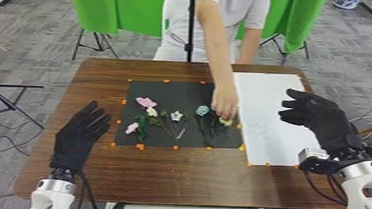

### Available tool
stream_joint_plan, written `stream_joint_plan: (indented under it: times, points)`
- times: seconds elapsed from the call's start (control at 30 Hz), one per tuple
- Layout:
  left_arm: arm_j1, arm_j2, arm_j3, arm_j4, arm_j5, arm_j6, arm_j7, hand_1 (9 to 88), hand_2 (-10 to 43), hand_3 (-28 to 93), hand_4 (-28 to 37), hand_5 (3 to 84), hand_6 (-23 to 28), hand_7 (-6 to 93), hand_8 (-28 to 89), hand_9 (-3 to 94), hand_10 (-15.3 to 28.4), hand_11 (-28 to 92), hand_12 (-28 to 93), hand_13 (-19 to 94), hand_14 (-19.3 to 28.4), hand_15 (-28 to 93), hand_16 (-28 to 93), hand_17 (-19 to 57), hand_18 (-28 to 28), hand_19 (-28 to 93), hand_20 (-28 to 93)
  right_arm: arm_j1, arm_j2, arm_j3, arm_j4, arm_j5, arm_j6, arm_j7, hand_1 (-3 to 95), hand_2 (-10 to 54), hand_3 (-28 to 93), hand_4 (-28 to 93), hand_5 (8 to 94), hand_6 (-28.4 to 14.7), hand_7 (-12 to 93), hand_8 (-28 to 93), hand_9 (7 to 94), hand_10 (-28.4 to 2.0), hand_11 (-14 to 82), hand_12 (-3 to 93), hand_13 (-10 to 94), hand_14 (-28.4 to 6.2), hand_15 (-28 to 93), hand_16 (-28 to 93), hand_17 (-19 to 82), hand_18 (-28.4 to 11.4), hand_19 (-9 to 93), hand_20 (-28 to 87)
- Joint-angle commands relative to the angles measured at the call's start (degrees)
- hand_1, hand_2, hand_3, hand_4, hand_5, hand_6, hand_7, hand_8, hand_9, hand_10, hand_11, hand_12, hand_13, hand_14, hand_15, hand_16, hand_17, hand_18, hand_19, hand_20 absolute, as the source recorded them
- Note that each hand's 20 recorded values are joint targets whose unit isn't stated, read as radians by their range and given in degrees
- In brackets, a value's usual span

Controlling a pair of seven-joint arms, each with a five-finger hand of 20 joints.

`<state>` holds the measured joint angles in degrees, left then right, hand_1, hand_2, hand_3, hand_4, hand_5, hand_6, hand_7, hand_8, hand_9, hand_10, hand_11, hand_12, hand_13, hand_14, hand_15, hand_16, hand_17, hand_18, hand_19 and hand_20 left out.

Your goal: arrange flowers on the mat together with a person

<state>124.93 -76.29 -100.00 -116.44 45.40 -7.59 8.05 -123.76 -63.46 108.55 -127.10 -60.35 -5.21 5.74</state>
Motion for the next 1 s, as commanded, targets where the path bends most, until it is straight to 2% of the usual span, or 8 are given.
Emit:
stream_joint_plan:
  times: [0.03, 0.13, 0.23, 0.37, 0.5, 0.6, 0.87, 1.0]
  points:
    - [0.94, 0.59, -0.09, 0.33, -0.21, -0.02, -0.8, 25.9, 3.1, 72, -25.6, 33.6, 3.1, 19.8, -10, 28.3, 12.3, 21, 17, 25, 14.3, 28, 1, -8.6, 22.2, 45, 10, -0.51, -1.0, -1.11, 0.68, -1.55, -2.47, 1.92, 19.0, 2.8, 86, -24, 43.0, -6.0, 17, -10, 43.6, -16.1, 17.9, 23.0, 38, -14.8, 40, 19, 11, -22.7, 55, 32]
    - [-0.27, 0.83, 0.22, 0.84, -0.03, -0.33, -0.64, 25.9, 3.2, 72, -25.7, 33.7, 3.1, 19.8, -10, 28.3, 12.3, 21, 17, 25, 14.3, 28, 1, -8.6, 22.2, 45, 10, -0.87, -0.58, -0.8, 0.53, -1.25, -1.41, 1.72, 19.1, 2.7, 86, -24, 42.6, -6.0, 17, -10, 43.1, -16.0, 18.0, 23.1, 37, -14.8, 39, 19, 11, -22.8, 55, 32]
    - [-0.09, 1.45, -0.16, 0.47, 0.18, -0.31, -0.46, 25.9, 3.2, 72, -25.7, 33.7, 3.2, 19.9, -10, 28.3, 12.2, 21, 17, 25, 14.3, 28, 1, -8.5, 22.2, 45, 10, -0.34, -0.77, -0.94, 0.8, -1.13, -2.34, 2.57, 19.1, 2.6, 86, -24, 42.6, -5.9, 17, -10, 43.1, -16.1, 18.0, 23.1, 37, -14.8, 39, 19, 11, -22.8, 55, 32]
    - [0.99, 1.1, -0.26, 0.41, -0.5, 0.36, -0.63, 25.9, 3.2, 72, -25.7, 33.7, 3.1, 19.8, -10, 28.3, 12.3, 21, 17, 25, 14.3, 28, 1, -8.6, 22.3, 45, 11, -0.5, -1.1, -1.19, 0.85, -1.12, -2.67, 3.35, 19.1, 3.0, 85, -24, 42.4, -6.1, 17, -10, 42.9, -16.1, 17.7, 23.0, 37, -14.9, 39, 19, 11, -22.6, 55, 32]
    - [-0.19, 1.13, 0.02, 0.86, -0.14, -0.4, -0.82, 25.9, 3.2, 72, -25.7, 33.8, 3.2, 19.9, -10, 28.3, 12.2, 21, 17, 25, 14.4, 28, 1, -8.6, 22.2, 45, 10, -0.55, -0.39, -0.75, 0.6, -1.11, -1.91, 2.85, 19.0, 3.1, 85, -24, 42.0, -6.0, 17, -10, 42.7, -16.1, 17.7, 23.1, 37, -14.9, 39, 19, 11, -22.6, 54, 31]
    - [0.0, 1.72, -0.34, 0.46, 0.1, -0.32, -0.58, 25.9, 3.1, 72, -25.7, 33.8, 3.1, 20.0, -10, 28.3, 12.2, 21, 17, 25, 14.4, 28, 1, -8.5, 22.2, 45, 10, 0.11, -0.63, -1.47, 0.67, -1.27, -2.48, 2.44, 18.9, 3.1, 85, -24, 42.1, -6.0, 17, -10, 42.7, -16.1, 17.7, 23.0, 37, -14.9, 39, 19, 11, -22.7, 54, 31]
    - [1.24, 1.23, -0.53, 0.15, -0.31, -0.04, -0.7, 26.0, 3.2, 72, -25.7, 34.0, 3.2, 20.1, -10, 28.4, 12.3, 21, 17, 25, 14.3, 28, 1, -8.6, 22.2, 45, 10, -0.57, -0.48, -1.37, -0.11, -1.2, -1.73, 1.58, 19.0, 3.2, 85, -24, 42.1, -6.0, 17, -10, 42.6, -16.1, 17.9, 23.1, 37, -14.9, 39, 19, 11, -22.7, 54, 31]
    - [1.85, 1.83, -1.06, -0.61, -0.18, 0.29, -0.13, 26.0, 3.2, 72, -25.7, 34.0, 3.2, 20.0, -10, 28.3, 12.3, 21, 17, 25, 14.4, 28, 1, -8.6, 22.2, 45, 10, 1.24, -0.62, -2.45, 0.56, -1.26, -1.62, 1.66, 18.9, 3.3, 85, -24, 42.2, -6.0, 17, -10, 42.9, -16.2, 18.0, 23.1, 37, -14.8, 39, 19, 11, -22.7, 54, 31]
